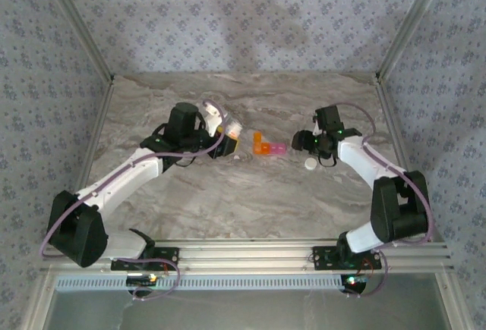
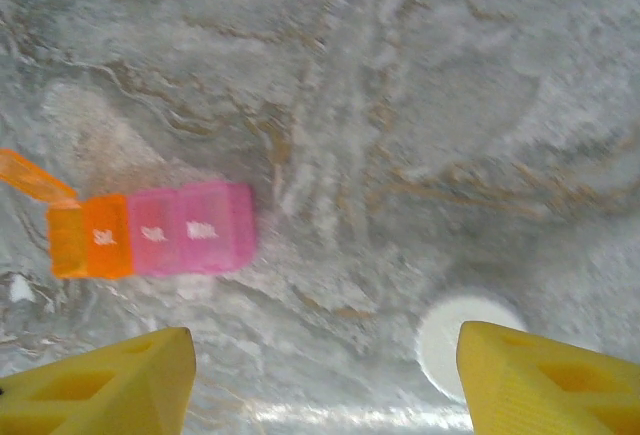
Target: Sort the pills into containers
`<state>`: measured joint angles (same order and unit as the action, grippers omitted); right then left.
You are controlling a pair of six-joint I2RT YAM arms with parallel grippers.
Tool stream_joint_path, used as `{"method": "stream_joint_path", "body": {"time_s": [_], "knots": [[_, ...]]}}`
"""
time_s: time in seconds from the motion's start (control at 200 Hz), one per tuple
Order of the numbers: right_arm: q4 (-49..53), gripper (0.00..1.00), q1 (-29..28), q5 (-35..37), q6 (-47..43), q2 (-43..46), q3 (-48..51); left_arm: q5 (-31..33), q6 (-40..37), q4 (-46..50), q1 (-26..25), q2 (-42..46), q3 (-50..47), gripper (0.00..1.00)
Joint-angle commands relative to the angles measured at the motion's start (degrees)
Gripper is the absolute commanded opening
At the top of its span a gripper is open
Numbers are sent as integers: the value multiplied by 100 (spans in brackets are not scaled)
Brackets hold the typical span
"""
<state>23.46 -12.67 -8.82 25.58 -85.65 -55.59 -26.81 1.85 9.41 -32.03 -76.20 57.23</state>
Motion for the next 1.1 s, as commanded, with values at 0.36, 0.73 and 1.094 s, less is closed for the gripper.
{"method": "stream_joint_path", "body": {"time_s": [0.36, 0.73, 1.094], "knots": [[-105, 66, -100, -919, -243, -2046, -1587, 0, -13, -592, -23, -162, -24, 0], [-177, 56, -233, -1125, -221, -2859, -2411, -35, -141, -732, -33, -153, -219, 0], [-157, 34, -395, -1251, -260, -3165, -2564, -116, -111, -834, -31, -175, -99, 0]]}}
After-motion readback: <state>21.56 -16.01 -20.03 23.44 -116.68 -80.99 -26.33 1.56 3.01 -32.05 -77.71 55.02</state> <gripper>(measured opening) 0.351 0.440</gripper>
